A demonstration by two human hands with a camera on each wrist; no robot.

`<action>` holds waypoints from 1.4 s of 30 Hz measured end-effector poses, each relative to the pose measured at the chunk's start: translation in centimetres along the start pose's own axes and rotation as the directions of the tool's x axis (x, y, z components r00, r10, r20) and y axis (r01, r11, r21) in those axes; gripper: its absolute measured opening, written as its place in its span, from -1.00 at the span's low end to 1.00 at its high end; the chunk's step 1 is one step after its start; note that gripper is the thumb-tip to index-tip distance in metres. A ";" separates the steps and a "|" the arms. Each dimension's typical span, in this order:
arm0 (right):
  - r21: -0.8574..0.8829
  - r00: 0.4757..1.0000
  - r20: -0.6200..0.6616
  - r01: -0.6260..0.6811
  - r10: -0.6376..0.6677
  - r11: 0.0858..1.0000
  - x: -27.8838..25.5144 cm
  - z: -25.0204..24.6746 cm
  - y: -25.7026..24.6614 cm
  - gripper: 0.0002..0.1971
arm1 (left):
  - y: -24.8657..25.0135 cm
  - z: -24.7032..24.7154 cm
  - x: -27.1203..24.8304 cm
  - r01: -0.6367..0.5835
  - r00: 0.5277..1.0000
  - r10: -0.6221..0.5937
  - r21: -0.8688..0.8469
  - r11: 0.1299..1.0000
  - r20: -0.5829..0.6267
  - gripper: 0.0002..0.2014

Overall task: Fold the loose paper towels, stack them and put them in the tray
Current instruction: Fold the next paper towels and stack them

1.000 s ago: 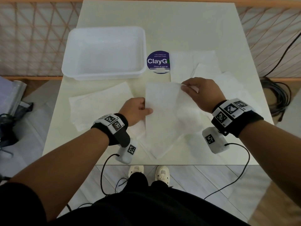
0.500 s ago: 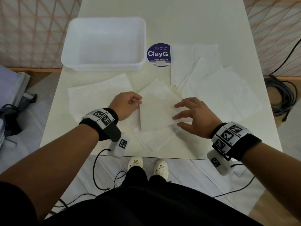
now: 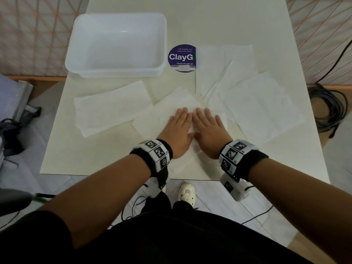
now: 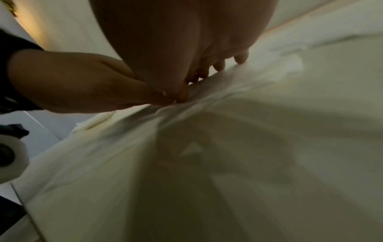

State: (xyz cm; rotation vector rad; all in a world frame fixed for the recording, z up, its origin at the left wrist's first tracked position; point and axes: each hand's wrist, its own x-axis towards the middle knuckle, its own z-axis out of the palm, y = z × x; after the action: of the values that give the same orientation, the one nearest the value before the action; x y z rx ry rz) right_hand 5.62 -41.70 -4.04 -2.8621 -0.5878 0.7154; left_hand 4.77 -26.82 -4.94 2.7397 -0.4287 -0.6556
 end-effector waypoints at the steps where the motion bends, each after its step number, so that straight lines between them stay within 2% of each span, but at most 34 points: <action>1: 0.008 1.000 0.010 -0.007 0.007 1.000 -0.1 0.5 0.1 -0.40 | 0.1 0.5 0.1 0.011 1.000 -0.012 0.042 0.999 0.025 -0.37; 7: 0.084 0.999 -0.043 -0.012 0.016 0.996 -1.1 1.9 2.1 -0.28 | -1.7 1.0 -0.4 0.000 1.000 -0.003 0.179 0.984 0.020 -0.31; 12: 0.091 0.997 -0.069 -0.037 0.043 0.995 -1.3 1.5 2.7 -0.27 | -3.3 -0.3 -0.7 0.022 0.999 -0.030 0.180 0.983 0.042 -0.31; 14: 0.081 0.990 -0.127 -0.046 0.056 0.996 -0.9 1.0 2.8 -0.31 | -3.6 -0.9 -0.8 0.014 0.999 -0.018 0.137 0.990 0.027 -0.33; 17: 0.060 0.959 -0.279 -0.029 0.045 0.998 0.2 -0.2 3.1 -0.45 | -3.9 -1.9 -1.0 0.015 0.987 -0.013 0.007 1.000 -0.161 -0.43; 20: 0.059 0.953 -0.300 -0.031 0.047 0.998 1.5 -1.6 3.3 -0.56 | -4.4 -2.9 -1.1 0.055 0.946 -0.098 -0.146 0.988 -0.309 -0.57; 24: 0.047 0.974 -0.222 -0.043 0.053 0.998 2.4 -3.2 3.6 -0.64 | -5.6 -3.8 -0.9 0.145 0.951 -0.192 -0.200 0.969 -0.244 -0.77; 28: 0.072 0.982 -0.183 -0.030 0.043 0.997 2.4 -3.9 3.6 -0.79 | -6.5 -3.6 -1.2 0.141 0.969 -0.189 -0.272 0.952 -0.160 -0.62; 30: 0.155 0.987 -0.158 0.002 0.022 0.988 2.1 -4.2 3.5 -0.86 | -6.5 -3.5 -1.3 0.141 0.972 -0.188 -0.287 0.948 -0.144 -0.59; 32: 0.322 0.992 -0.122 0.035 0.005 0.946 1.7 -4.9 3.4 -0.89 | -6.5 -3.5 -1.4 0.141 0.972 -0.195 -0.337 0.931 -0.134 -0.65; 36: 0.475 0.989 -0.145 0.036 0.038 0.879 1.2 -6.6 4.0 -0.88 | -6.4 -4.7 -1.6 0.142 0.967 -0.233 -0.533 0.834 -0.106 -0.82; 39: 0.544 0.985 -0.136 -0.017 0.108 0.839 1.3 -7.1 4.9 -0.80 | -6.4 -5.6 -1.7 0.140 0.950 -0.289 -0.673 0.726 -0.115 -0.83; 42: 0.541 0.980 -0.135 -0.050 0.146 0.839 1.2 -7.1 5.5 -0.83 | -6.6 -5.8 -1.7 0.148 0.940 -0.324 -0.722 0.676 -0.111 -0.80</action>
State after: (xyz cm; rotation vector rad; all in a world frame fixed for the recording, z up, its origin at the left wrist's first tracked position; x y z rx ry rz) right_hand 11.87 -46.52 0.44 -2.3990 -0.1714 0.5307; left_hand 7.56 -18.99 -1.59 2.0819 0.2236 -0.4205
